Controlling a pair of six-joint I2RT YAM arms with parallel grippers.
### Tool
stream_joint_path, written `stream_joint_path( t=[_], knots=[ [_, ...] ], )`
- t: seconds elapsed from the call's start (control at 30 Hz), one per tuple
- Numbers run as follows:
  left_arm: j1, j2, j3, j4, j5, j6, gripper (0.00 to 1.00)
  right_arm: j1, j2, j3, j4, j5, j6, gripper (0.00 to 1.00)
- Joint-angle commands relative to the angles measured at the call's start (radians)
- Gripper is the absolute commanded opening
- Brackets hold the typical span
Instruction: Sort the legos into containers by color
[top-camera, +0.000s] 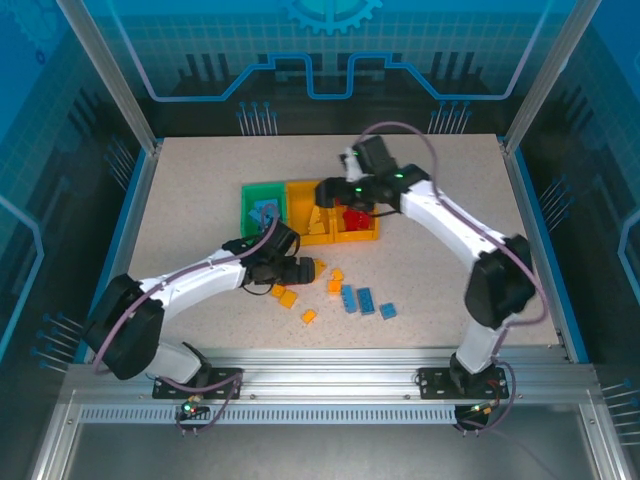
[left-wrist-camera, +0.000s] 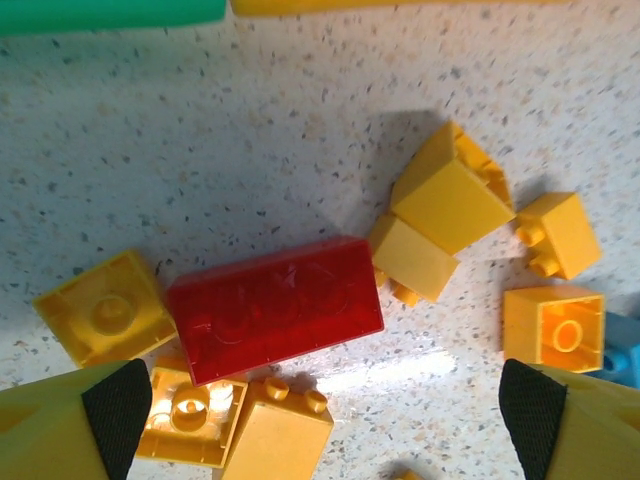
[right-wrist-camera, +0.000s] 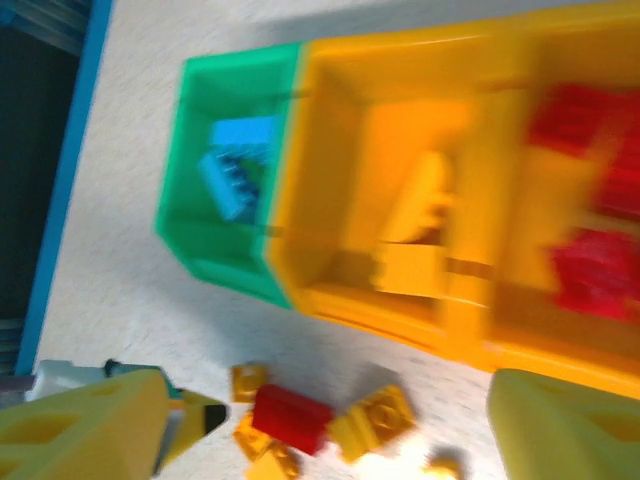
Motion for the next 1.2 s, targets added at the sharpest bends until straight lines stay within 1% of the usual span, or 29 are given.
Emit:
stream_joint_path(
  t=[0.0, 0.07, 0.23, 0.43, 0.53, 0.7, 0.77, 0.87, 1.0, 1.17],
  knots=[
    [-0.011, 0.043, 0.04, -0.064, -0.05, -0.024, 0.93, -0.053, -0.114, -0.161, 0.016, 0.085, -0.01, 0.9],
    [-0.013, 0.061, 0.049, -0.071, -0.061, -0.026, 0.92, -0.071, -0.187, -0.245, -0.013, 0.12, -0.014, 0.92],
    [-0.013, 0.097, 0.072, -0.081, -0.075, -0.029, 0.9, -0.074, -0.318, -0.426, -0.081, 0.192, 0.01, 0.94],
    [-0.014, 0.147, 0.104, -0.086, -0.083, -0.014, 0.86, -0.075, -0.45, -0.622, -0.08, 0.23, 0.07, 0.94],
    [-0.013, 0.171, 0.117, -0.092, -0.086, -0.004, 0.85, -0.079, -0.504, -0.678, -0.091, 0.255, 0.084, 0.96],
    [-0.014, 0.197, 0.122, -0.088, -0.086, -0.008, 0.83, -0.083, -0.543, -0.699, -0.115, 0.262, 0.082, 0.96],
    [-0.013, 0.205, 0.125, -0.082, -0.086, -0.011, 0.8, -0.082, -0.542, -0.703, -0.128, 0.262, 0.078, 0.96],
    [-0.014, 0.22, 0.132, -0.08, -0.082, -0.013, 0.72, -0.081, -0.537, -0.724, -0.138, 0.251, 0.081, 0.96],
    [-0.014, 0.235, 0.133, -0.077, -0.087, -0.009, 0.67, -0.064, -0.536, -0.754, -0.148, 0.246, 0.09, 0.96],
    [-0.013, 0.251, 0.143, -0.078, -0.086, -0.003, 0.53, -0.039, -0.543, -0.785, -0.148, 0.247, 0.105, 0.96]
  ],
)
